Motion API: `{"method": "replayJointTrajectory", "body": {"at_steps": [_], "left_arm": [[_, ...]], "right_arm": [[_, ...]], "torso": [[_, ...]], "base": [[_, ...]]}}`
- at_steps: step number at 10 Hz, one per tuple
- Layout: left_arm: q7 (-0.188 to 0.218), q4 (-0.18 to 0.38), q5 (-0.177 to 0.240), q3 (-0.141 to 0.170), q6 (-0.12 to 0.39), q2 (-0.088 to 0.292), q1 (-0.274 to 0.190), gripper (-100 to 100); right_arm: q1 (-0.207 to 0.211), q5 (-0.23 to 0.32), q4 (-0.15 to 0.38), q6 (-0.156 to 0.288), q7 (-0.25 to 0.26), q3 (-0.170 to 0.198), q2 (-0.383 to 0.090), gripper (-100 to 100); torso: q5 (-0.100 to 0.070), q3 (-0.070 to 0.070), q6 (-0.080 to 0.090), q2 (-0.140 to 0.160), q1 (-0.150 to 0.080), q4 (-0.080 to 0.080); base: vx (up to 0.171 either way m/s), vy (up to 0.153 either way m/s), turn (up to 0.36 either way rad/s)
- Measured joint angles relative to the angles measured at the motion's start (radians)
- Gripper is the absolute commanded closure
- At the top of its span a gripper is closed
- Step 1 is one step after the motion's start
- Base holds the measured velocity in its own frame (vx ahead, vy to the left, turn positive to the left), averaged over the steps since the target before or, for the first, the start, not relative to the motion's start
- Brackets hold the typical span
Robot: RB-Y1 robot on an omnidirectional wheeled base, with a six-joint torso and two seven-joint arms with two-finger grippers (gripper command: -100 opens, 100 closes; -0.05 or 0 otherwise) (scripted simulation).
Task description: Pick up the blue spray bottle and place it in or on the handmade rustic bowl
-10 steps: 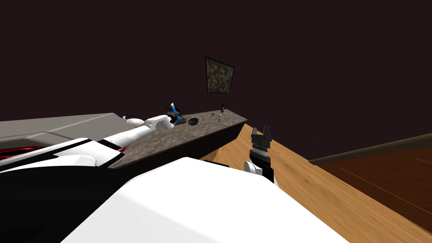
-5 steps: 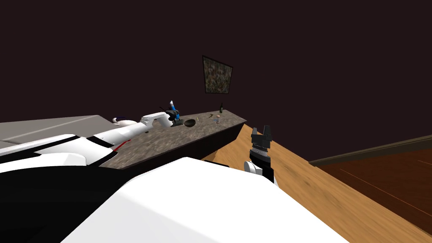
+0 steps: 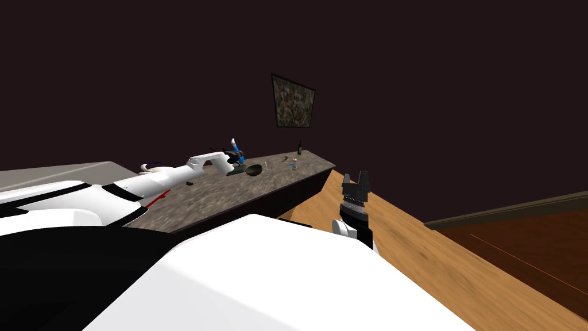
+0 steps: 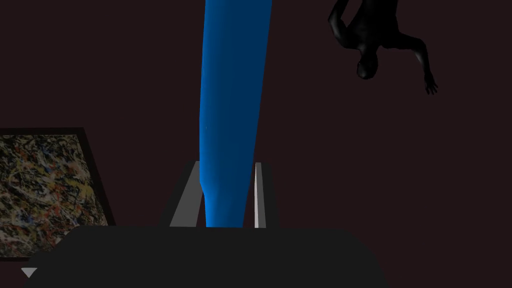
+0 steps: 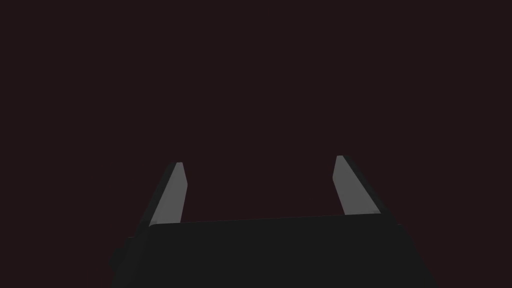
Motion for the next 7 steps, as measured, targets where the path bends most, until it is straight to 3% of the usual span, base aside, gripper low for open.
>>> {"method": "replayJointTrajectory", "body": {"at_steps": [7], "left_arm": [[0.004,-0.055,0.161,0.000,0.026,0.035,0.067,100]], "right_arm": [[0.000,0.000,0.000,0.000,0.000,0.000,0.000,0]], "torso": [[0.002,0.002,0.000,0.004,0.002,0.001]], "base": [[0.083,-0.032,0.010]]}}
